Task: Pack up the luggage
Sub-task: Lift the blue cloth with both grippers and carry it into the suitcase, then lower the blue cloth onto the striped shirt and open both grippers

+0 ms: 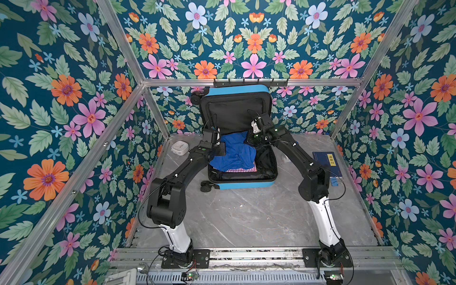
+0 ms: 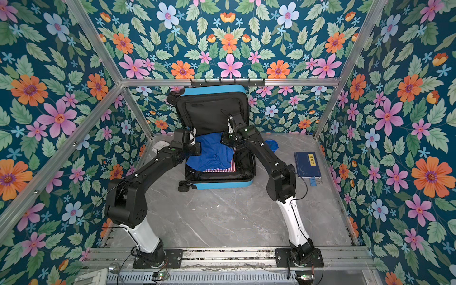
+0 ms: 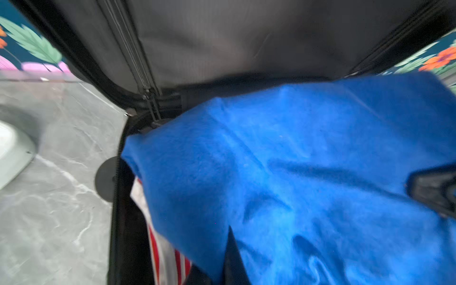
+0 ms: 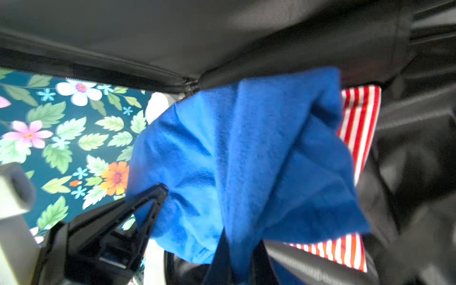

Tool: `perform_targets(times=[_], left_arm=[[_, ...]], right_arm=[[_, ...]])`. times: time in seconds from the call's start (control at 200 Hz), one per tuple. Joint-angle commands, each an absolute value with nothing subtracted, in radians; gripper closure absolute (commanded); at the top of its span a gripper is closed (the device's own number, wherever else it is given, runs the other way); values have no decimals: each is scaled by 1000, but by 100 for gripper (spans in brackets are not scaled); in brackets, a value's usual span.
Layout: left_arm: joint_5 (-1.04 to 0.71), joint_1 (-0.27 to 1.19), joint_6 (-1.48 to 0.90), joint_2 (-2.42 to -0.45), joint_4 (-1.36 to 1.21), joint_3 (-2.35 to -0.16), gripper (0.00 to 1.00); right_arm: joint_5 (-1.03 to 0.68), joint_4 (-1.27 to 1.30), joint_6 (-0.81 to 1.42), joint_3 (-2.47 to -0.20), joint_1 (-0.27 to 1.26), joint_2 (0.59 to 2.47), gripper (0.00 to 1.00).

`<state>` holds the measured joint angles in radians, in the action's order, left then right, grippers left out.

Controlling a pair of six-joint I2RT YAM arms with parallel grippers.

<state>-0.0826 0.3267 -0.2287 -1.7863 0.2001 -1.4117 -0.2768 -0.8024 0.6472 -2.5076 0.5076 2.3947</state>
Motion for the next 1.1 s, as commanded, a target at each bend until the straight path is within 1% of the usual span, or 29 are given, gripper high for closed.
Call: perform_targets(times=[0.0, 0.13, 0.195, 0.375, 0.425, 0.46, 0.515, 0.575, 0.625, 0.675, 0.82, 0.97, 1.09], left_arm=[[-100, 317, -228, -1827, 157, -1443, 100], [-85, 310, -234, -1871, 164, -1468, 100], [-78, 305, -235, -1891, 168, -1475, 100], [-60, 287, -232, -1963, 207, -1521, 100], [-58, 283, -236, -1977, 214, -1528, 93], [-51, 280, -242, -1979, 214, -1524, 85], [-39, 274, -255, -1978, 214, -1517, 69], [-33, 269, -266, -1969, 209, -1508, 59], [-26, 265, -271, -1957, 210, -1505, 52], [-21, 261, -274, -1944, 209, -1502, 49], [15, 262, -275, -1883, 200, -1481, 47], [55, 262, -285, -1817, 211, -1472, 46], [67, 262, -293, -1782, 221, -1462, 45]], right_arm=[[-278, -896, 650, -2608, 499, 2472, 100], [-276, -850, 685, -2575, 479, 2499, 100], [-275, -832, 698, -2557, 470, 2502, 91], [-293, -827, 710, -2579, 453, 2532, 73], [-293, -844, 702, -2607, 451, 2548, 65], [-296, -852, 696, -2625, 450, 2555, 60], [-295, -863, 685, -2639, 449, 2561, 51], [-287, -869, 675, -2639, 447, 2555, 45], [-277, -879, 665, -2638, 445, 2548, 42], [-260, -892, 654, -2634, 443, 2536, 42], [-156, -926, 638, -2571, 443, 2460, 41], [-63, -901, 624, -2443, 444, 2343, 38], [-40, -906, 606, -2413, 446, 2302, 37]])
